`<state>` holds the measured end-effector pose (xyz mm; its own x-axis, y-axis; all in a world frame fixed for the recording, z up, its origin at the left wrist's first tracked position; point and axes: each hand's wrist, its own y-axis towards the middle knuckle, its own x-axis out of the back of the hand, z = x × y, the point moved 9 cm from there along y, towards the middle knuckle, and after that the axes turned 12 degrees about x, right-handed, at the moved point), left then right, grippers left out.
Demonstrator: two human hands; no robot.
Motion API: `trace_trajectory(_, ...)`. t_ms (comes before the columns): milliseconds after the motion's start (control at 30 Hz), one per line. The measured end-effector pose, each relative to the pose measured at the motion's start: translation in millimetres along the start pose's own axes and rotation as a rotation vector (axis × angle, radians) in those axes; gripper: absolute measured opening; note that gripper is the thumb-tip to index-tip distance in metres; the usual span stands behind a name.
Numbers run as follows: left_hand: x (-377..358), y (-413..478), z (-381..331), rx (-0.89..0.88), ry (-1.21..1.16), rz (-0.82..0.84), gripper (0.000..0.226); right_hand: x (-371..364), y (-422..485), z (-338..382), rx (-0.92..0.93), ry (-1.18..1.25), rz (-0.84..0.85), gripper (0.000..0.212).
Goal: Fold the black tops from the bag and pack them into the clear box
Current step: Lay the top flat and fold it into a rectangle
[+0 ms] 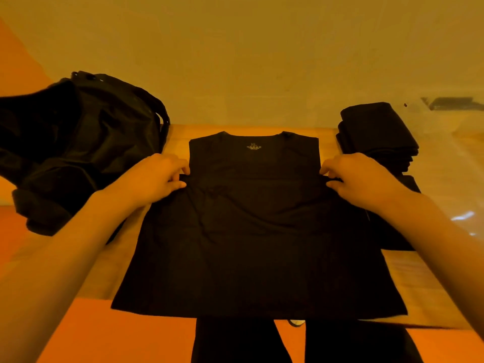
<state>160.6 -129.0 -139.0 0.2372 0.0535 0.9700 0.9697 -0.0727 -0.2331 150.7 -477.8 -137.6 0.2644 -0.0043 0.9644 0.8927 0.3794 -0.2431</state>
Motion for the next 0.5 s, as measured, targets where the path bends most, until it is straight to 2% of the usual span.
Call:
trace_trajectory(67,2.6,2.9,0.2,-0.001,-0.049,-0.016,0.012,-1.6,1.9,-4.6,-0.013,-0.038,-0.039,0.029)
trace_trajectory(233,8.4,6.9,2.1,-0.001,-0.036,0.017,0.019,-2.6,-1.0,-5.3,-0.042,-0.092,-0.014,0.009)
trace_trajectory(300,13.8,5.6,3.8,-0.001,-0.103,0.002,0.019,0.1,-4.5,-3.5,-0.044,-0.086,-0.047,0.008)
trace_trajectory(400,20.9,-0.1,11.3,0.032,-0.212,-0.025,0.015,11.4,-14.9,-2.6,-0.051,-0.116,-0.188,0.011)
trace_trajectory(500,25.1,-1.9,15.8,0.029,-0.23,-0.035,0.016,16.6,-20.5,4.1,0.004,-0.195,-0.242,0.015)
